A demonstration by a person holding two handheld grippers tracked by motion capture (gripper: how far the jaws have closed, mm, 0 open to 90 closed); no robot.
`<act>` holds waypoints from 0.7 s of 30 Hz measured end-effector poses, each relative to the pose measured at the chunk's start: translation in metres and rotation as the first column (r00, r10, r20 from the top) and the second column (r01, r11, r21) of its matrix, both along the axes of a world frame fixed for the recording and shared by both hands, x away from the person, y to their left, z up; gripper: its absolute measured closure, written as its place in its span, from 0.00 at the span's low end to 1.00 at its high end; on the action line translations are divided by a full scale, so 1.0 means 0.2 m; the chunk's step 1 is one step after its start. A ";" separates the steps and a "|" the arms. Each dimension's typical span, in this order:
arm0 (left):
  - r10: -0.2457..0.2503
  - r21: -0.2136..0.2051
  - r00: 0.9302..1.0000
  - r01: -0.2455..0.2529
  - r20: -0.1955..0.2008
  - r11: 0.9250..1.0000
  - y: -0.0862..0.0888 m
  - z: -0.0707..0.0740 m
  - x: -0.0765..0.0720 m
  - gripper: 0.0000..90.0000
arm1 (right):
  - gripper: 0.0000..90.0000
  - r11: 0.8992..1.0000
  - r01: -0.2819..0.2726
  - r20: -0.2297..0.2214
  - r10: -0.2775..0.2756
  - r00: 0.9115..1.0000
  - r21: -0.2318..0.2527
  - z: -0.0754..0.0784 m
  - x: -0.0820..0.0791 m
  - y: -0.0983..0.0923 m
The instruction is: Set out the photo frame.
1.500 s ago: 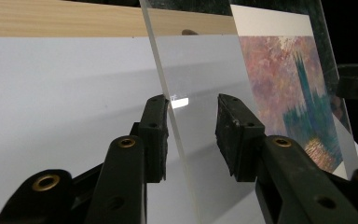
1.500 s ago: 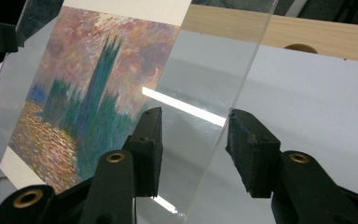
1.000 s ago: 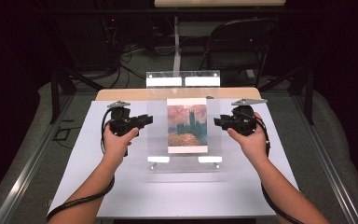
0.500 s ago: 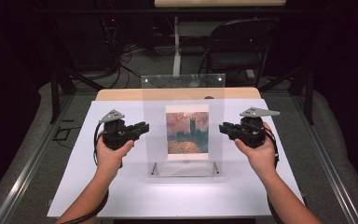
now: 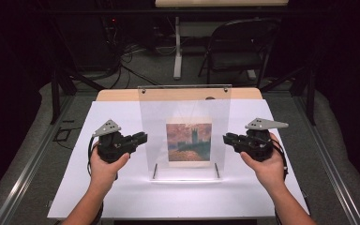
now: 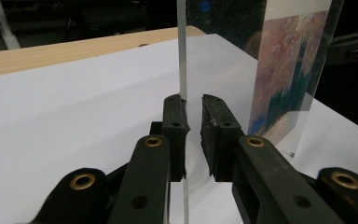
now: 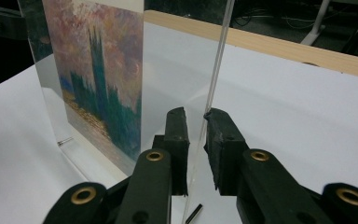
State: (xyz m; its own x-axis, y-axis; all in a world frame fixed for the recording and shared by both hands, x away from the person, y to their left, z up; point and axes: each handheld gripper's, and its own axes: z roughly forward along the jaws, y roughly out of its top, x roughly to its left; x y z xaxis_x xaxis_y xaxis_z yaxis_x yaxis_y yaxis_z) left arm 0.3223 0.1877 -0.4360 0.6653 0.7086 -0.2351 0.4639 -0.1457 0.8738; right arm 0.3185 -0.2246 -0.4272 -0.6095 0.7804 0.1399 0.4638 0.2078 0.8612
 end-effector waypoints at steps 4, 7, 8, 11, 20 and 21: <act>0.005 -0.003 1.000 -0.005 0.011 1.000 -0.01 -0.01 -0.04 0.87 | 0.88 1.000 -0.004 0.002 0.004 1.000 0.007 -0.01 -0.04 0.00; 0.011 0.000 1.000 -0.011 0.014 1.000 -0.02 -0.01 -0.07 0.86 | 0.88 1.000 -0.003 0.033 0.003 0.999 -0.001 -0.02 -0.07 0.00; 0.005 0.001 1.000 -0.005 0.011 1.000 -0.01 -0.01 -0.07 0.85 | 0.87 1.000 -0.002 0.039 0.002 0.999 -0.007 -0.02 -0.09 0.00; -0.013 -0.011 1.000 0.013 0.001 1.000 -0.01 -0.02 -0.09 0.81 | 0.86 1.000 -0.006 0.046 0.006 0.999 -0.004 -0.03 -0.11 0.00; -0.022 -0.013 1.000 0.022 0.012 1.000 -0.02 -0.03 -0.12 0.78 | 0.83 1.000 -0.025 0.038 0.024 0.999 0.019 -0.04 -0.14 -0.01; -0.026 -0.019 1.000 0.026 0.013 0.999 -0.02 -0.03 -0.12 0.77 | 0.81 0.999 -0.031 0.036 0.030 0.999 0.032 -0.04 -0.14 -0.01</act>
State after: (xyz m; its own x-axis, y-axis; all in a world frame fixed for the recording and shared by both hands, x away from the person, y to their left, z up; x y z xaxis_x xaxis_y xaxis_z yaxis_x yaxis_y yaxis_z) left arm 0.2993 0.1831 -0.4414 0.6862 0.6866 -0.2402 0.4494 -0.1405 0.8822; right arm 0.2902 -0.2275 -0.4356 -0.6379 0.7569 0.1422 0.4264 0.1933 0.8837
